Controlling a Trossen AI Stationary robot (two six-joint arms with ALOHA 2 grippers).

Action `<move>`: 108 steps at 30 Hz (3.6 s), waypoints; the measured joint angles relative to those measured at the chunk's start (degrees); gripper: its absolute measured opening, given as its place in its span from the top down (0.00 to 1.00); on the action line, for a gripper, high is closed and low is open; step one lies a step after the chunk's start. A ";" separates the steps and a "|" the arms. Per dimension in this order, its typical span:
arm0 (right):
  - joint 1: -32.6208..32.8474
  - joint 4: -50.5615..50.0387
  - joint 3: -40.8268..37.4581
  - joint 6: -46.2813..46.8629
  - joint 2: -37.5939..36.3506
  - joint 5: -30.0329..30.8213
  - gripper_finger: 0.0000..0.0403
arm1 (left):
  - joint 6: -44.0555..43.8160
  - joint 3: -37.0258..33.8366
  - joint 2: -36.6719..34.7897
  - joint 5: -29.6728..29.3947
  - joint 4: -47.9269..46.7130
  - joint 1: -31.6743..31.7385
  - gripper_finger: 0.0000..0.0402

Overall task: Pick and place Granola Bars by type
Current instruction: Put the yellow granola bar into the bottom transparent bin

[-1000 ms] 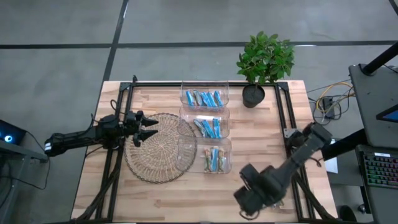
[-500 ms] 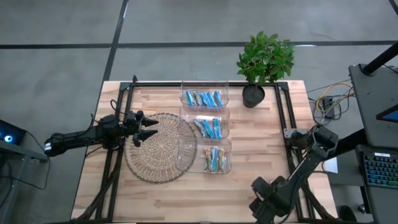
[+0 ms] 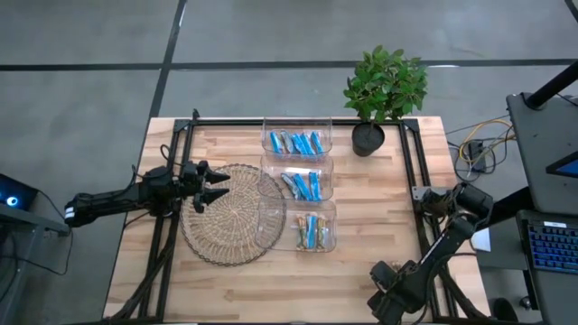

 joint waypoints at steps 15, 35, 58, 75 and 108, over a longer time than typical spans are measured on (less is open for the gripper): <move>0.05 2.82 -2.26 -0.78 -0.02 -2.61 0.44 | 0.01 0.00 0.00 0.00 0.01 0.01 0.35; 0.03 2.78 -2.20 -1.94 -0.22 -3.15 0.98 | -0.01 0.00 -0.02 -0.02 0.00 0.00 0.35; -5.11 -30.91 21.67 7.62 -7.61 -2.05 0.98 | 0.01 -0.01 0.00 0.00 -0.01 -0.01 0.35; -19.07 -33.71 36.05 10.10 -4.13 5.05 0.98 | 0.01 0.00 -0.01 0.00 -0.01 0.01 0.35; -43.47 -22.85 64.36 -1.46 29.94 2.41 0.98 | 0.01 0.01 0.35 -0.70 -0.08 -0.01 0.35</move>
